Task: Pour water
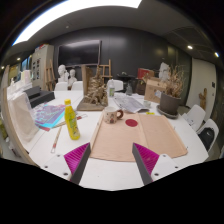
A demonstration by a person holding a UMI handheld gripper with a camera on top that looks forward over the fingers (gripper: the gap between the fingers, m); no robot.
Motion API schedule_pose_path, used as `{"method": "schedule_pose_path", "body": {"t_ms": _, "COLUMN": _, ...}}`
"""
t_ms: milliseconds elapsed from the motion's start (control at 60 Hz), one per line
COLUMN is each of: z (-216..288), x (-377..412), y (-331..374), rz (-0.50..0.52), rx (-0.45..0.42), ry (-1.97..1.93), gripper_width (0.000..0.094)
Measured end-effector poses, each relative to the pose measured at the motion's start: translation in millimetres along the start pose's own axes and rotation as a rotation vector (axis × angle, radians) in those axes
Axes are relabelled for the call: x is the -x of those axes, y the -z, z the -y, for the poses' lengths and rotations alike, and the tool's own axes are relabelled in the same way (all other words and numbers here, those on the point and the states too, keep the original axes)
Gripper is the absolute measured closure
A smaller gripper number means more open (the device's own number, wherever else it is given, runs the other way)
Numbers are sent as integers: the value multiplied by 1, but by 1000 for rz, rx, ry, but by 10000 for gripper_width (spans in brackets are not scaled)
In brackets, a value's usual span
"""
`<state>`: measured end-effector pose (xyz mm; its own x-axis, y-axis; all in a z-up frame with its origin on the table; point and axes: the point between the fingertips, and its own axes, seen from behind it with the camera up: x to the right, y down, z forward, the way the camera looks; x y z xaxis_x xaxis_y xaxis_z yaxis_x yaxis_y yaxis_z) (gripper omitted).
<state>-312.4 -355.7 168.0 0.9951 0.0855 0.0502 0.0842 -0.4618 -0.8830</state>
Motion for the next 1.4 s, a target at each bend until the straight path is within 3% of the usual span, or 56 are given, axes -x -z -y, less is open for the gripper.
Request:
{"method": "schedule_pose_path", "body": {"t_ms": 250, "z": 7, "x": 137, "y": -95, "rz": 84, "rx": -72, "ry": 1, "gripper_width": 74}}
{"method": "schedule_pose_path", "body": {"t_ms": 517, "z": 23, "x": 203, "y": -209, "rz": 67, "rx": -137, "ry": -11, "gripper_width": 90}}
{"method": "schedule_pose_path", "body": {"t_ms": 617, "z": 23, "x": 210, "y": -239, "rz": 51, "rx": -137, "ry": -38, "gripper_width": 208}}
{"method": "schedule_pose_path", "body": {"t_ms": 717, "z": 26, "x": 208, "y": -258, "rz": 26, "rx": -139, "ry": -49, "gripper_width": 461}}
{"method": "schedule_pose_path", "body": {"t_ms": 933, "z": 29, "x": 210, "y": -262, "rz": 57, "rx": -135, "ry": -60, "gripper_width": 655}}
{"method": "schedule_pose_path", "body": {"t_ms": 1133, "z": 45, "x": 209, "y": -258, "rz": 92, "rx": -115, "ry": -65, "gripper_width": 711}}
{"method": "schedule_pose_path", "body": {"t_ms": 1250, "z": 86, "x": 202, "y": -256, "rz": 144, "rx": -139, "ry": -168, "gripper_width": 712}}
{"method": "schedule_pose_path", "body": {"t_ms": 1400, "z": 152, "x": 182, "y": -263, "rz": 283, "rx": -170, "ry": -501, "gripper_width": 712}}
